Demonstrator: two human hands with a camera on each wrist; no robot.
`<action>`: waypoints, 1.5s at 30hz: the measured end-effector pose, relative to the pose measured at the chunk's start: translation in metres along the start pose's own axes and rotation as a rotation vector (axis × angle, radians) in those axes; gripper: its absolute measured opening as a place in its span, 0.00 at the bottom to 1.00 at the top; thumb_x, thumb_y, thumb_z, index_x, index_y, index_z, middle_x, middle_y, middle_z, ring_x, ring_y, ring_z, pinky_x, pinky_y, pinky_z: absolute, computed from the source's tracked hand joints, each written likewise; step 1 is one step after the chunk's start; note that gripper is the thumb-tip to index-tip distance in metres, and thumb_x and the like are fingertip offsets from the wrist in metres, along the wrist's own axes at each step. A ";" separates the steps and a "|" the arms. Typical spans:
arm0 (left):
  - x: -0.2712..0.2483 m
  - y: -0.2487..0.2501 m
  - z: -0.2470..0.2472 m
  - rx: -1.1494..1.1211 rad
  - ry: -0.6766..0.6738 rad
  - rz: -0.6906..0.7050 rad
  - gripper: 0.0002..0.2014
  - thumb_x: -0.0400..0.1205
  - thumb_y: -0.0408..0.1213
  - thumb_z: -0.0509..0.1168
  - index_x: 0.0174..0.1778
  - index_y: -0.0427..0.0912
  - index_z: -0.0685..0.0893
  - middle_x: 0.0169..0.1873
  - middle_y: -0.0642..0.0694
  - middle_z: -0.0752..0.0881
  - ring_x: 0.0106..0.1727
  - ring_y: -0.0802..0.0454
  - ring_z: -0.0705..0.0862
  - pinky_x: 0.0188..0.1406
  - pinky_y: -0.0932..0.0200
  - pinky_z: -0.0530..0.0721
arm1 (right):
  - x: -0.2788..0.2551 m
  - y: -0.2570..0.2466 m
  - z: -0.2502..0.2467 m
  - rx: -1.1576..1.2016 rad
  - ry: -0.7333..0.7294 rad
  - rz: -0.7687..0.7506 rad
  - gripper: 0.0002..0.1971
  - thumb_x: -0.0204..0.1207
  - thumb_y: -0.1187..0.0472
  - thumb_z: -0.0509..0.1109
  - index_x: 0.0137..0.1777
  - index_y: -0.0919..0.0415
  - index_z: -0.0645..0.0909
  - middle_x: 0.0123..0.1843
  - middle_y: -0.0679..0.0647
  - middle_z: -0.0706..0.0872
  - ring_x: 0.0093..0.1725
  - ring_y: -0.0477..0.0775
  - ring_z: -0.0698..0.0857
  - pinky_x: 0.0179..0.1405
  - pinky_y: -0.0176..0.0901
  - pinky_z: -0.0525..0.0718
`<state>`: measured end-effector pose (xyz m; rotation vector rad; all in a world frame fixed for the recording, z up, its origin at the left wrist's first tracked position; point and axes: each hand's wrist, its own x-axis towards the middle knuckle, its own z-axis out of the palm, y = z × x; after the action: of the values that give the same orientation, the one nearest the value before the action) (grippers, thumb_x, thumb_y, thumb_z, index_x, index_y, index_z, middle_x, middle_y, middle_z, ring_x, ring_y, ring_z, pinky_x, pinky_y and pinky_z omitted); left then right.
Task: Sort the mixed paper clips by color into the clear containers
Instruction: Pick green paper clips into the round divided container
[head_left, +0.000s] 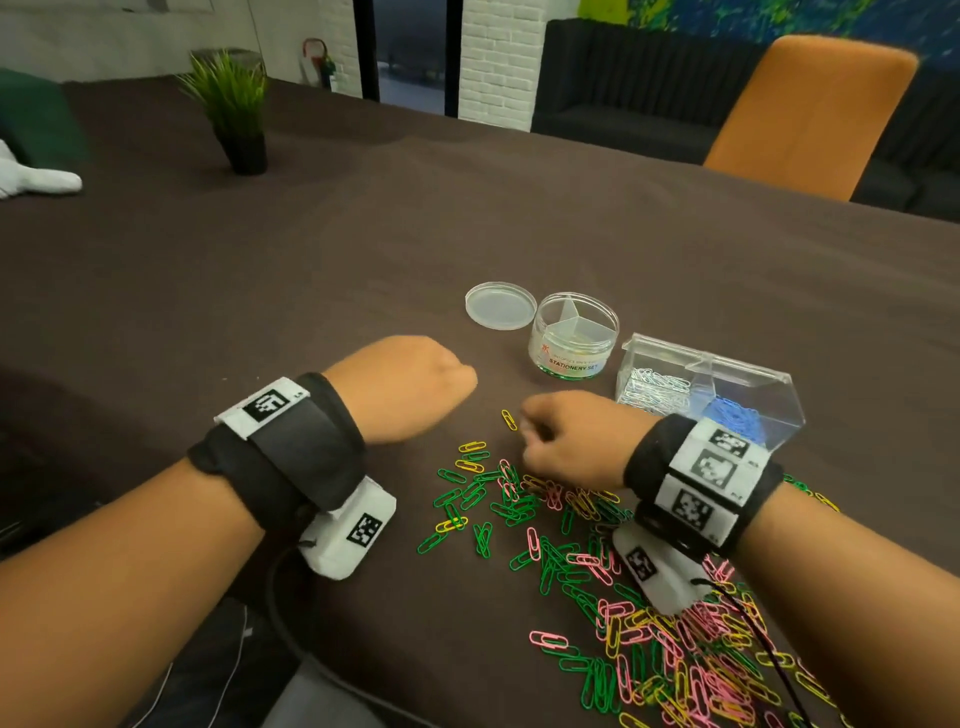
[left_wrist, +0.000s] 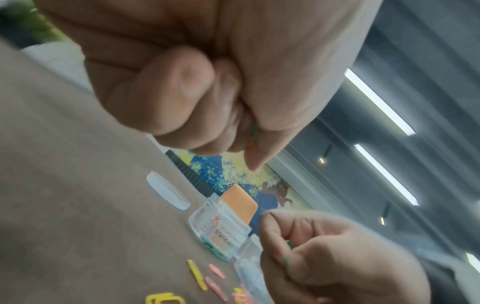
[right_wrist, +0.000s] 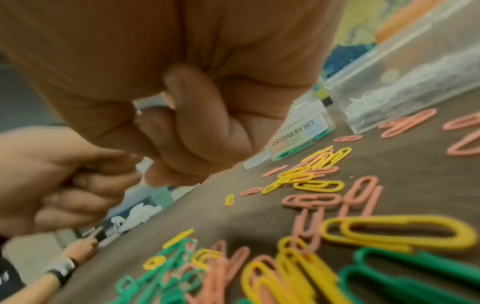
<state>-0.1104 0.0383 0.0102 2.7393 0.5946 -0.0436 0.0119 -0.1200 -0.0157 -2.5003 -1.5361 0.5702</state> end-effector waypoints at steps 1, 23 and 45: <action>0.002 -0.002 -0.002 -0.093 0.026 -0.013 0.21 0.87 0.48 0.54 0.28 0.46 0.73 0.25 0.49 0.74 0.34 0.44 0.76 0.29 0.57 0.73 | -0.001 0.002 -0.003 0.128 0.035 0.015 0.07 0.77 0.59 0.66 0.37 0.55 0.73 0.31 0.47 0.79 0.29 0.46 0.76 0.32 0.40 0.75; -0.008 0.008 0.024 0.426 -0.192 0.210 0.08 0.79 0.42 0.62 0.41 0.44 0.84 0.35 0.48 0.84 0.40 0.46 0.83 0.37 0.59 0.79 | 0.005 -0.019 -0.006 0.007 0.000 -0.116 0.03 0.75 0.57 0.68 0.41 0.53 0.77 0.37 0.49 0.81 0.39 0.55 0.80 0.40 0.44 0.79; 0.075 0.046 -0.009 0.031 0.072 0.249 0.06 0.74 0.44 0.66 0.35 0.48 0.77 0.30 0.53 0.80 0.35 0.54 0.79 0.37 0.56 0.78 | 0.050 0.057 -0.098 -0.238 0.277 0.072 0.20 0.74 0.68 0.66 0.58 0.43 0.84 0.55 0.42 0.85 0.55 0.51 0.84 0.55 0.47 0.85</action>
<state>-0.0238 0.0322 0.0257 2.8332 0.2691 0.1069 0.1184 -0.0953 0.0435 -2.6762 -1.4881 0.0433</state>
